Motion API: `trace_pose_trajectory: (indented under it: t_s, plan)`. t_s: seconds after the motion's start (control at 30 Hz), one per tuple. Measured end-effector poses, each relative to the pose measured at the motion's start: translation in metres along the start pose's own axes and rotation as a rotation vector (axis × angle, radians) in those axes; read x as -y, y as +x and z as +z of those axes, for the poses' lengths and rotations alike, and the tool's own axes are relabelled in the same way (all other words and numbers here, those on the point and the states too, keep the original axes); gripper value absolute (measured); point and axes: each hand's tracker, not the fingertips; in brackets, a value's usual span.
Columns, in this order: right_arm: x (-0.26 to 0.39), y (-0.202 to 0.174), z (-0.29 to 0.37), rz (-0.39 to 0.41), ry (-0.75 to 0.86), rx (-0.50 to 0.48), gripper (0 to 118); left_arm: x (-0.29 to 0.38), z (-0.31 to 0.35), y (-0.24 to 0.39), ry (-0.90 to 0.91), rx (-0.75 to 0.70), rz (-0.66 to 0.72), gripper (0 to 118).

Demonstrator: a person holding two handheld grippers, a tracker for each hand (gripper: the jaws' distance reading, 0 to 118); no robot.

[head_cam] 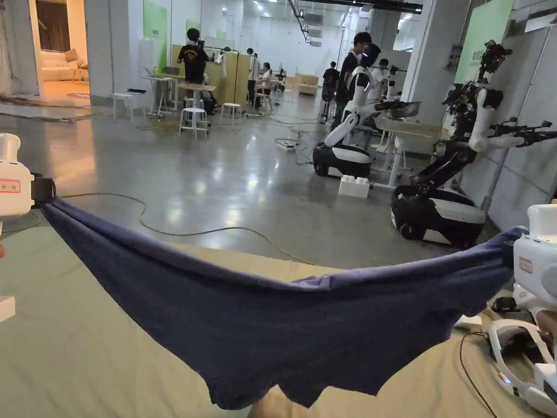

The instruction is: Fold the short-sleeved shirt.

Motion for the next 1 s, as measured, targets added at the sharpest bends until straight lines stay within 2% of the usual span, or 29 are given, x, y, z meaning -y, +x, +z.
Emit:
trace_pose_trajectory:
  t_s: [0.17,0.33,0.6,0.77,0.93,1.0]
  plan:
    - [-0.010,0.003,-0.014,0.003,0.004,0.011,5,-0.006,-0.016,-0.008,0.007,-0.004,0.019,4]
    - [0.013,-0.001,-0.013,0.016,0.000,0.014,5,0.023,-0.014,0.000,-0.011,0.015,0.017,4]
    - [0.107,-0.011,0.030,0.027,-0.082,-0.016,5,0.129,0.002,-0.015,-0.111,0.047,0.038,4]
    - [0.171,-0.015,0.072,0.054,-0.178,-0.016,5,0.191,0.043,-0.030,-0.177,0.049,0.055,4]
    - [0.220,-0.018,0.113,0.032,-0.284,-0.034,5,0.245,0.077,-0.052,-0.240,0.043,0.086,4]
    - [0.239,-0.022,0.125,0.049,-0.328,-0.042,5,0.264,0.088,-0.058,-0.268,0.030,0.086,4]
